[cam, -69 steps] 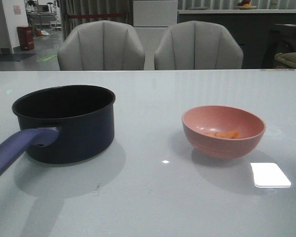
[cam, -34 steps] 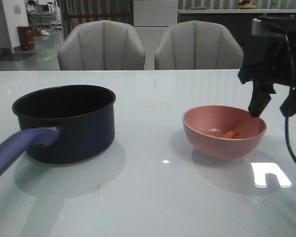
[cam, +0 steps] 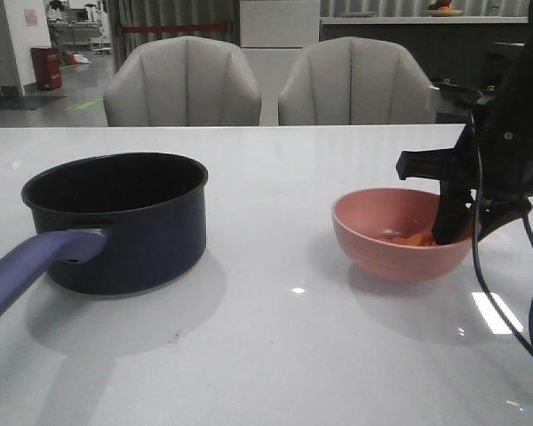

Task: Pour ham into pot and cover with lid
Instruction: 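Grasp the rim of the pink bowl with the right gripper, then lift the pink bowl and carry it over the saucepan, right gripper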

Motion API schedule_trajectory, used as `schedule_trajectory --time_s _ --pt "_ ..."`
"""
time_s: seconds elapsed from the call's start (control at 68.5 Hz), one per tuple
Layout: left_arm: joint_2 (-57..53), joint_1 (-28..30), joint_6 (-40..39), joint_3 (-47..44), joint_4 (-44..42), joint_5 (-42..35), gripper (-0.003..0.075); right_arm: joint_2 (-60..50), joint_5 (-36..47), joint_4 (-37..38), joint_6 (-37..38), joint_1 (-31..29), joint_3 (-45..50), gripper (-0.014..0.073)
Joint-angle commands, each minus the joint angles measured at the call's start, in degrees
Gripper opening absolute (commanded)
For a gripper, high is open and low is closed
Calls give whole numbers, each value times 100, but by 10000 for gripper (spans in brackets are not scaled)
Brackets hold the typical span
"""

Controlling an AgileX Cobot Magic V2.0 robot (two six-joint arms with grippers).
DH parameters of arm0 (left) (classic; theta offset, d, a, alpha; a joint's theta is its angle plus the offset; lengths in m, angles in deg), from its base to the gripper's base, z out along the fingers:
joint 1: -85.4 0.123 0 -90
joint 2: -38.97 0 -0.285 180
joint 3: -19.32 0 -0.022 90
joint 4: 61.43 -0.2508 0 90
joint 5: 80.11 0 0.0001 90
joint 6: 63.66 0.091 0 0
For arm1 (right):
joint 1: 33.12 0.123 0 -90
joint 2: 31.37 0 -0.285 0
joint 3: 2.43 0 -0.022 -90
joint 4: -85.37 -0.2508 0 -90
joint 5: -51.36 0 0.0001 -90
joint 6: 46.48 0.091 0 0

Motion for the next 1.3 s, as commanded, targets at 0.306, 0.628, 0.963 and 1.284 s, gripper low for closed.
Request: schedule_trajectory --time_s 0.306,0.628,0.963,1.284 --pt "82 -54 -3 159 9 -436 625 -729 -13 -162 -180 53 -956 132" --pt "82 -54 -3 159 9 -436 625 -542 -1278 152 -761 1127 -2941 132" --pt "82 -54 -3 159 9 -436 625 561 -1606 1771 80 2379 -4769 132" --pt "82 -54 -3 159 9 -436 625 561 812 1924 184 2684 -4217 127"
